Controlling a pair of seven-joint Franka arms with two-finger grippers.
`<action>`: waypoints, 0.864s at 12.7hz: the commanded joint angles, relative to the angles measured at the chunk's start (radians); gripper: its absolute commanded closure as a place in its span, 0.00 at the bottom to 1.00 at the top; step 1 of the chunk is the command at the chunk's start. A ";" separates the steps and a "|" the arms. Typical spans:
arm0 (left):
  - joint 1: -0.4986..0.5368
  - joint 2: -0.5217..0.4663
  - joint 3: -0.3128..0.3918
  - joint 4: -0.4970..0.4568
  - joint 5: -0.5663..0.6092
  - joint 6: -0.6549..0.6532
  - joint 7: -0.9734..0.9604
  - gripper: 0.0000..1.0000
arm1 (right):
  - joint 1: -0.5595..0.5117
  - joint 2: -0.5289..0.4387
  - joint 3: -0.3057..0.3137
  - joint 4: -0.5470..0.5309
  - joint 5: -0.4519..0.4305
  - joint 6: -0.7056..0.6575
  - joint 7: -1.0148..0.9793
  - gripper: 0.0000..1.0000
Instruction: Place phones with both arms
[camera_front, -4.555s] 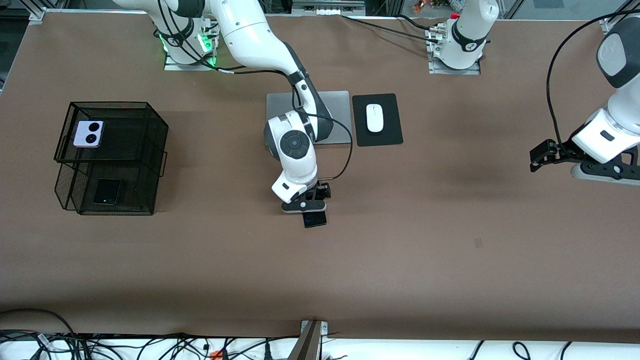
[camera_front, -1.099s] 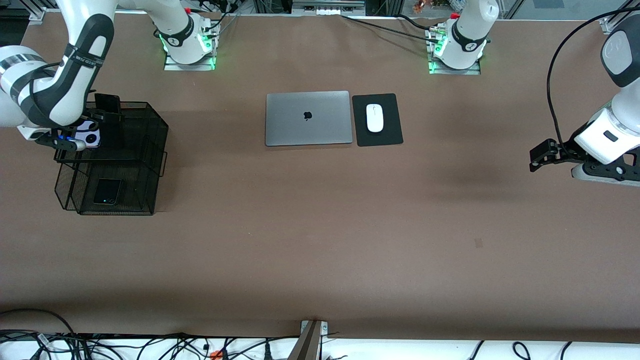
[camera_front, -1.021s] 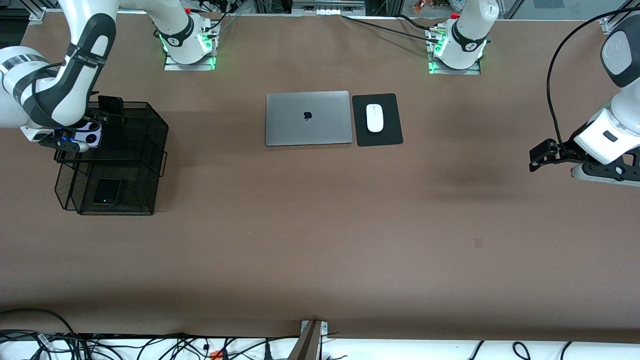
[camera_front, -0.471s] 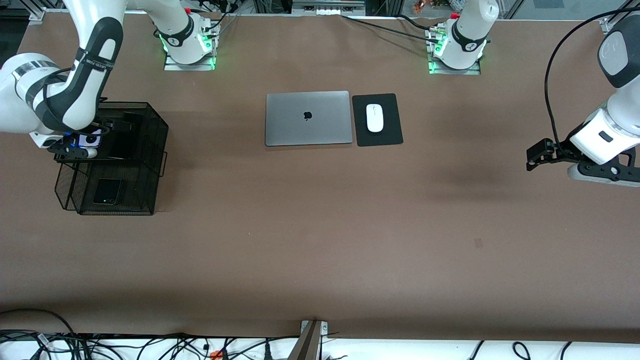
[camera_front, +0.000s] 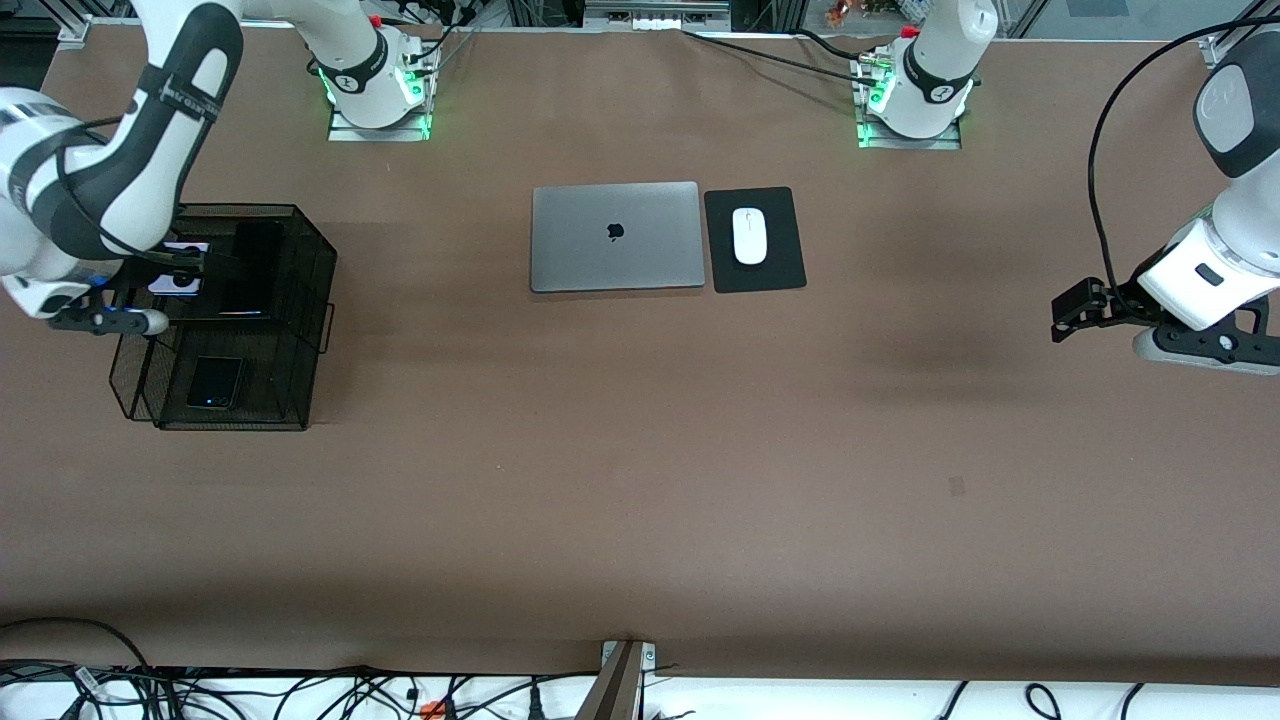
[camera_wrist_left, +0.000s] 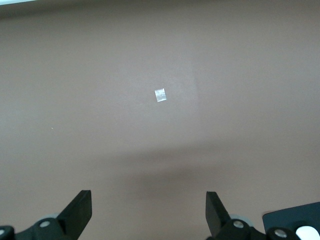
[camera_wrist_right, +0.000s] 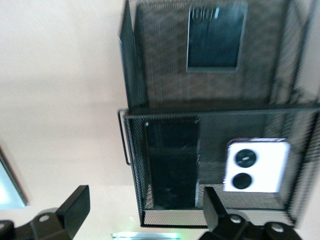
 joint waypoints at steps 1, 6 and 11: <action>-0.003 0.009 0.001 0.029 -0.021 -0.022 -0.003 0.00 | -0.023 -0.002 0.002 0.218 -0.079 -0.085 -0.002 0.00; 0.002 0.007 0.001 0.030 -0.021 -0.024 0.001 0.00 | -0.073 -0.033 0.084 0.320 -0.082 -0.148 0.010 0.00; -0.001 0.007 0.001 0.030 -0.017 -0.039 -0.002 0.00 | -0.248 -0.134 0.346 0.398 -0.123 -0.150 0.133 0.00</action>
